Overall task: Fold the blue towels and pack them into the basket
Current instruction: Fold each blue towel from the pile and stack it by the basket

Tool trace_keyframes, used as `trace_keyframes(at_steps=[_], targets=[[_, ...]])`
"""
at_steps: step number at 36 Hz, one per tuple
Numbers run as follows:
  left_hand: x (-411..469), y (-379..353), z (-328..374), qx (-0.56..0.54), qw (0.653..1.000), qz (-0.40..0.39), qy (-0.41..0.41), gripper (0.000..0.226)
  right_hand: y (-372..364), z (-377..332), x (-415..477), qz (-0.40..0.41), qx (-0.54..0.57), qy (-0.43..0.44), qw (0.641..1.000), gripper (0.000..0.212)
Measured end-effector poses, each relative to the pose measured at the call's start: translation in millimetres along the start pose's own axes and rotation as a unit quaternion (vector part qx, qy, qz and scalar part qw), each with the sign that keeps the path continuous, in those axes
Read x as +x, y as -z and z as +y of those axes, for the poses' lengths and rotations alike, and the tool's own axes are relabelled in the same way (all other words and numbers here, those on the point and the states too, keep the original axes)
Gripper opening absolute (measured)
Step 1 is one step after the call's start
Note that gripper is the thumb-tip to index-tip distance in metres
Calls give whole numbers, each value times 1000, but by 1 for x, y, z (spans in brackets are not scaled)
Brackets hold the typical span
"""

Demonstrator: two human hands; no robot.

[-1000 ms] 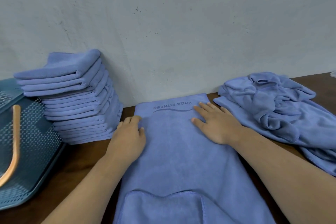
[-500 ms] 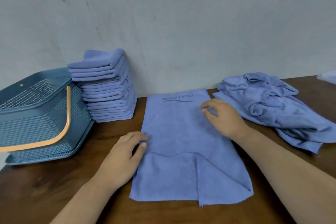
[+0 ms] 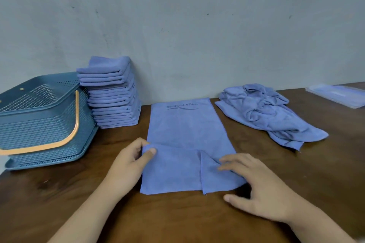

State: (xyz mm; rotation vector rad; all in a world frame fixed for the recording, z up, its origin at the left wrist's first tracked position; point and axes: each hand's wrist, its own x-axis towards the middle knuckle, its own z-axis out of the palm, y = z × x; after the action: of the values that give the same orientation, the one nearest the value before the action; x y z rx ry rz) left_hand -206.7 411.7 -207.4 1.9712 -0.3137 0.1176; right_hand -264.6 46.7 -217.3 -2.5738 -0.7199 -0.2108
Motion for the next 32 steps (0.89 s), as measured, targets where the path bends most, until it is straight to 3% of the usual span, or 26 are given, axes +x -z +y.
trace_keyframes(at_steps=[7, 10, 14, 19, 22, 25, 28, 32], targets=[[-2, 6, 24, -214, 977, 12, -6, 42, -19, -11, 9, 91, -139, 21, 986, 10], [-4, 5, 28, -264, 964, 6, -18, 40, -20, -14, 8, 132, -126, 16, 983, 8], [-5, 6, 35, -294, 955, 21, -30, 21, -12, -16, 4, 194, 97, -87, 972, 9], [-5, 10, 36, -331, 943, 24, -15, 23, 3, -11, 5, 240, 371, -169, 881, 18], [-5, 9, 34, -329, 944, -1, -13, 24, 6, -7, 6, 267, 455, -201, 826, 19], [-6, 7, 33, -311, 950, -30, -16, 24, 7, -4, 9, 263, 499, -207, 799, 18], [-6, 7, 33, -296, 954, -38, -22, 26, 3, -1, 9, 255, 468, -218, 818, 34], [-6, 9, 32, -287, 957, -25, -41, 25, -3, -5, 6, 217, 303, -201, 906, 36]])
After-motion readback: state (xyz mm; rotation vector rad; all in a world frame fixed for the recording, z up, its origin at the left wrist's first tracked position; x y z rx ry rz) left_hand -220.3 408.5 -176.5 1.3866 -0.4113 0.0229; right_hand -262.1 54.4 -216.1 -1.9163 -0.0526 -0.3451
